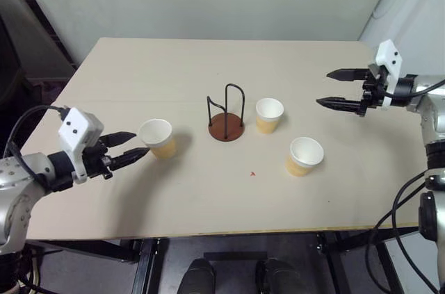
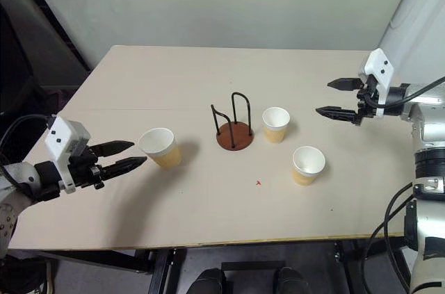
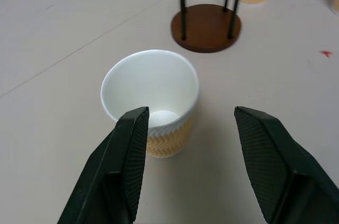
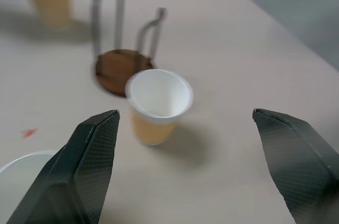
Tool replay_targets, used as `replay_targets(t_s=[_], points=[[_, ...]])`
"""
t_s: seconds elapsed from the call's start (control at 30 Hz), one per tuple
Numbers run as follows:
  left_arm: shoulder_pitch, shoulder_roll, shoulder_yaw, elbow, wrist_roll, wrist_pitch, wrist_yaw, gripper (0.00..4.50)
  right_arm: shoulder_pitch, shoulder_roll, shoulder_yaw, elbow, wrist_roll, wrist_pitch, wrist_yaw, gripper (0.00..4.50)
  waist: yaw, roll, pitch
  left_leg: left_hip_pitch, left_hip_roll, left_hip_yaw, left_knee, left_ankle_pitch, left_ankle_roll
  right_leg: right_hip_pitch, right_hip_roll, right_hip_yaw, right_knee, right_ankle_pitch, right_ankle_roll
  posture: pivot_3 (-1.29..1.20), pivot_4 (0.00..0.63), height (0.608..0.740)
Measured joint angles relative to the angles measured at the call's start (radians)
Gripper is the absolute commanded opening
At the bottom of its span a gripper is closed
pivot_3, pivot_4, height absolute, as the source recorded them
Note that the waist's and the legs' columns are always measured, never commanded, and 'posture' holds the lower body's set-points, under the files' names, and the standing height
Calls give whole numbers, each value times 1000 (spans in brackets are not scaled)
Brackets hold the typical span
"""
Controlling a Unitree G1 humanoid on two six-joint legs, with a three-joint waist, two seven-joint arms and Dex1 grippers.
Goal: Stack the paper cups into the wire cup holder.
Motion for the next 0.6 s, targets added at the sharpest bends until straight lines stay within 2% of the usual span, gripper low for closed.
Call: replay_targets(t_s=[0.2, 0.3, 0.4, 0.5, 0.6], points=[[-36, 124, 99, 23, -35, -17, -153, 2728, -74, -68, -5, -54, 56, 42, 130, 4182, -1, 0, 0, -1, 1, 1, 0, 0, 0, -1, 5, 3, 0, 0, 0, 0, 150, 740], [-84, 149, 93, 37, -55, -26, -214, 2728, -80, -79, -8, -133, 96, 67, 170, 4182, -2, 0, 0, 1, 1, 0, 0, 0, 0, 0, 6, 4, 0, -1, 0, 0, 150, 740], [-205, 122, -23, 49, -60, -39, -223, 2728, -41, -63, -9, -210, 121, 97, 163, 4182, 4, 0, 0, 1, 1, 0, 3, 0, 0, 2, 6, 4, 0, -1, 0, 0, 150, 740], [-350, 12, -235, 73, 11, -64, -172, 2728, 12, -38, -7, -318, 164, 150, 139, 4182, 11, 3, 1, 0, 0, 0, 9, 1, 1, 3, 5, 5, 1, -1, 0, 0, 150, 740], [-471, -140, -410, 154, 105, -65, -86, 2728, 42, -46, -17, -443, 222, 219, 117, 4182, 11, 3, 1, -6, 0, 0, 16, -1, 4, 2, 5, 5, -1, 1, 3, 0, 150, 740]])
